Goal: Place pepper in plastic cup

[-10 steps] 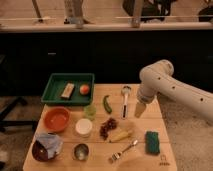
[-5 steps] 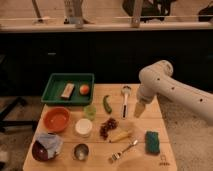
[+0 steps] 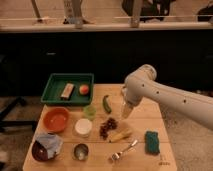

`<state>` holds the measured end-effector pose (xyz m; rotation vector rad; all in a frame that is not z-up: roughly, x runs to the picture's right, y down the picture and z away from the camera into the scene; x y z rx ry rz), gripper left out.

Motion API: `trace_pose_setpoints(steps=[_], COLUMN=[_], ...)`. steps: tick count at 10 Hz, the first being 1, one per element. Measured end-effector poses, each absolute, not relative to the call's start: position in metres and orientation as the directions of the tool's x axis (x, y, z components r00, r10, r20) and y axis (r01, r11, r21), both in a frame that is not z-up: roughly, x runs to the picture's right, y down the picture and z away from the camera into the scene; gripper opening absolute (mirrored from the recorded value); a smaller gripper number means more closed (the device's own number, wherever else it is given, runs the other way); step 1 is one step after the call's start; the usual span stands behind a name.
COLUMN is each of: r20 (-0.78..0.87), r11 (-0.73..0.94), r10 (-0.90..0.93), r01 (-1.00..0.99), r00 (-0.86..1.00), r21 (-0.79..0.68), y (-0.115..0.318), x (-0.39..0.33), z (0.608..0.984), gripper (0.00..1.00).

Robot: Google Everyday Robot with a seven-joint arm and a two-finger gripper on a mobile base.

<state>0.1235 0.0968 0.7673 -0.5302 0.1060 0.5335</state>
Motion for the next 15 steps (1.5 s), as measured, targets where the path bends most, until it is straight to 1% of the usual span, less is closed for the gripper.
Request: trace_pose_setpoints(steps=[2,5,9,13,15], r20=[-0.236,-0.257,-0.297,-0.347,-0.347], r11=[0.721,0.672,0.575,0.459,0.458], r10=[0.471,0.529,0.637,0.736,0.737], r01=[-0.525,-0.584,-0.694,-0.806,-0.806], r00=[0.85,0.809,0.712,0.581,0.58], r21=[-0.452,-0.456,-0.433,-0.375,-0.375], y=[0.096,0.098,0.1,0.097,0.097], x=[0.103,0.076,0.063,0.057,0.056], z=[0.78,0.808,0.838,0.853,0.854], gripper=[0.8,0.8,0.8,0.8,0.8])
